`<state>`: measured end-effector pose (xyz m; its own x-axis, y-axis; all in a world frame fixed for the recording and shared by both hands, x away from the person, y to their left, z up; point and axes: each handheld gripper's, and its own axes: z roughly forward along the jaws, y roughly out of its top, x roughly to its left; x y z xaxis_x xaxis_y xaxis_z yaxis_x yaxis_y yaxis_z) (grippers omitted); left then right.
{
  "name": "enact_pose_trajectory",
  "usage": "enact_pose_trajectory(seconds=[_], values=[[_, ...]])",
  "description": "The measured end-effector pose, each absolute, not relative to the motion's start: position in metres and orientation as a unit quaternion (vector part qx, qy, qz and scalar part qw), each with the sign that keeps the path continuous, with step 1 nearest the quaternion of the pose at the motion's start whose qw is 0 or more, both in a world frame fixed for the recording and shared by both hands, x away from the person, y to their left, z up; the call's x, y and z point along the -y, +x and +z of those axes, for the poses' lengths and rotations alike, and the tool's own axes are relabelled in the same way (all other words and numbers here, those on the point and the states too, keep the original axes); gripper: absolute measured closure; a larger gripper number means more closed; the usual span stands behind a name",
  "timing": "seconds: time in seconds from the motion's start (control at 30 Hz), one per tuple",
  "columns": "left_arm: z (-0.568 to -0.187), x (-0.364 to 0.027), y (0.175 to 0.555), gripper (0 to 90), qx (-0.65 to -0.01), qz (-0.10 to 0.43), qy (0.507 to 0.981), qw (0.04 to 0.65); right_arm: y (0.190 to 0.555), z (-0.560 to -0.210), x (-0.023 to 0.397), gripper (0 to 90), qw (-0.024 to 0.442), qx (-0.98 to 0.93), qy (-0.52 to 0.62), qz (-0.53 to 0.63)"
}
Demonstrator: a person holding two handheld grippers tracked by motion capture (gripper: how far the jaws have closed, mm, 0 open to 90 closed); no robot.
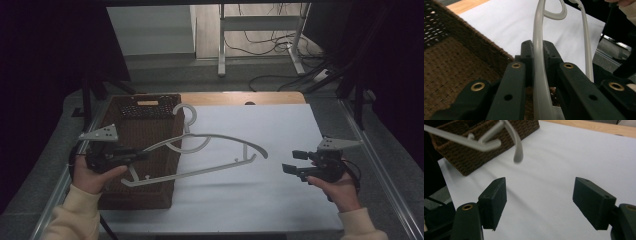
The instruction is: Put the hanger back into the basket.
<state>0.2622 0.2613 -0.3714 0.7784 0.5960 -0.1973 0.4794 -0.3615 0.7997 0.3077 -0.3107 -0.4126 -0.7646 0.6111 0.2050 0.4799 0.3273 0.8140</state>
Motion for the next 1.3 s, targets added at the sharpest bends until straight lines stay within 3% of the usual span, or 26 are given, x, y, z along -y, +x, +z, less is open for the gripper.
enact_pose_trajectory(seconds=[1.3], values=[[-0.387, -0.347, 0.252, 80.9, -0.459, 0.129, 0.736, 0.481, 0.317, -0.432, 0.303, 27.4, 0.062, -0.829, 0.343, 0.437]])
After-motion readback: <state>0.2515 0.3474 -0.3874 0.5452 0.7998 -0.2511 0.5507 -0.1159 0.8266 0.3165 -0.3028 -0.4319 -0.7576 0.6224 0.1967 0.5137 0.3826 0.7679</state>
